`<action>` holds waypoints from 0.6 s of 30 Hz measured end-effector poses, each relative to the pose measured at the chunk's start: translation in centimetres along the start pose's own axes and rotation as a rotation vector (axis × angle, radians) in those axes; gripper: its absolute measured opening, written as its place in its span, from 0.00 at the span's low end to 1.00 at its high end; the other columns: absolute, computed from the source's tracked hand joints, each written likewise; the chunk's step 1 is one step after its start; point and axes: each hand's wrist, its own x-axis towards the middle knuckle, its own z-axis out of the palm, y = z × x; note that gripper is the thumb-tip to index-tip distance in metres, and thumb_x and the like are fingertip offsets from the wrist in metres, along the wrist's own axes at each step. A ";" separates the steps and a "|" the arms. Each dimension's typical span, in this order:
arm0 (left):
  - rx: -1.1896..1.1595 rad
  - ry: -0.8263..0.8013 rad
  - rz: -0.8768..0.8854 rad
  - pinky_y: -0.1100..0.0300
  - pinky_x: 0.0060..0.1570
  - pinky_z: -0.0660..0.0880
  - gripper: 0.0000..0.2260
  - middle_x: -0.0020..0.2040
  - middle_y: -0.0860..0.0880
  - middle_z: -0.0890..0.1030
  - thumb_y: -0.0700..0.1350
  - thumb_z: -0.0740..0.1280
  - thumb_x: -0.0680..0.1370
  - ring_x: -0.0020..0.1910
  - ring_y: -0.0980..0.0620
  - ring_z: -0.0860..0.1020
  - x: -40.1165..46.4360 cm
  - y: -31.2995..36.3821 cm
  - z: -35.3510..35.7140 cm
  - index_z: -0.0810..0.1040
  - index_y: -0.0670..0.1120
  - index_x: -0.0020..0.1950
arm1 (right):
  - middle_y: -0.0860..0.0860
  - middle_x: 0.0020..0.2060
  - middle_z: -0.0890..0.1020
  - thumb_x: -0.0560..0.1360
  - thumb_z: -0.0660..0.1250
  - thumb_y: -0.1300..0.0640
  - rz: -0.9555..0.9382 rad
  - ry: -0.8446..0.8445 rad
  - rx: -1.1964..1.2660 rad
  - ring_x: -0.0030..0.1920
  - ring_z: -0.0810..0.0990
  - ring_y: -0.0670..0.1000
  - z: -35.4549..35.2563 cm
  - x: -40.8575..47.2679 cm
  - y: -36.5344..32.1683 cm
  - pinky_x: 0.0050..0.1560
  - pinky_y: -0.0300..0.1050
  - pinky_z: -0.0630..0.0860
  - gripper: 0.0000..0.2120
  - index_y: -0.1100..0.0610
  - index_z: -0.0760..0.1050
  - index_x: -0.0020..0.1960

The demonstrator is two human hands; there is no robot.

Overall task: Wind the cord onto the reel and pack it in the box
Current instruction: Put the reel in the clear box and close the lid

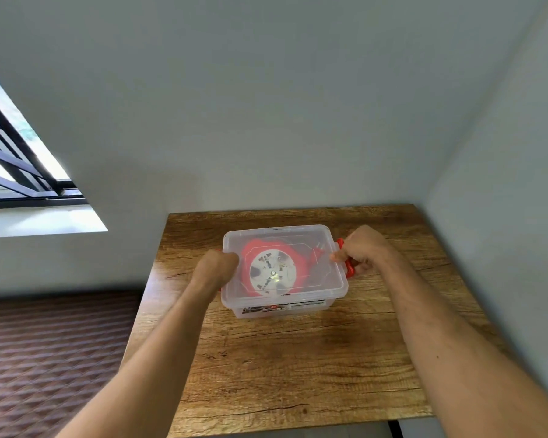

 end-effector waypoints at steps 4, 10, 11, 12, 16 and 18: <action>-0.008 0.033 0.007 0.51 0.43 0.79 0.13 0.48 0.42 0.82 0.40 0.60 0.77 0.47 0.42 0.81 0.5 0.0 0.2 0.78 0.36 0.57 | 0.53 0.32 0.83 0.66 0.81 0.54 -0.041 0.152 -0.159 0.28 0.84 0.50 0.7 0.0 -0.8 0.33 0.47 0.83 0.13 0.57 0.77 0.39; 0.160 0.117 0.048 0.54 0.41 0.77 0.12 0.54 0.38 0.83 0.40 0.62 0.77 0.46 0.41 0.81 1.1 0.7 0.8 0.77 0.36 0.58 | 0.53 0.33 0.81 0.66 0.81 0.53 -0.027 0.197 -0.294 0.35 0.84 0.53 1.3 -0.4 -2.4 0.43 0.51 0.84 0.14 0.59 0.79 0.40; 0.215 0.156 0.057 0.53 0.44 0.76 0.14 0.56 0.37 0.83 0.40 0.62 0.78 0.50 0.39 0.82 1.1 0.8 1.2 0.76 0.35 0.60 | 0.53 0.32 0.80 0.66 0.81 0.54 -0.024 0.206 -0.307 0.33 0.84 0.52 1.2 -0.5 -2.6 0.38 0.47 0.84 0.14 0.59 0.80 0.41; 0.248 0.188 0.056 0.51 0.48 0.75 0.16 0.59 0.36 0.82 0.40 0.63 0.78 0.55 0.37 0.81 1.1 0.8 1.5 0.73 0.34 0.64 | 0.52 0.31 0.79 0.66 0.81 0.54 -0.029 0.227 -0.318 0.29 0.82 0.50 1.4 -0.6 -2.8 0.30 0.42 0.81 0.13 0.60 0.80 0.41; 0.232 0.225 0.080 0.48 0.50 0.74 0.20 0.62 0.37 0.80 0.39 0.63 0.78 0.59 0.36 0.79 1.1 0.4 2.3 0.68 0.35 0.69 | 0.51 0.34 0.79 0.73 0.75 0.58 -0.172 0.391 -0.533 0.34 0.79 0.51 3.3 -1.5 -3.8 0.31 0.42 0.77 0.07 0.60 0.82 0.48; 0.202 0.245 0.114 0.47 0.50 0.76 0.20 0.62 0.38 0.80 0.40 0.64 0.78 0.59 0.36 0.80 0.9 -0.2 2.5 0.68 0.37 0.69 | 0.54 0.41 0.83 0.75 0.72 0.60 -0.202 0.394 -0.557 0.40 0.81 0.53 3.5 -1.5 -4.1 0.39 0.46 0.80 0.06 0.60 0.81 0.50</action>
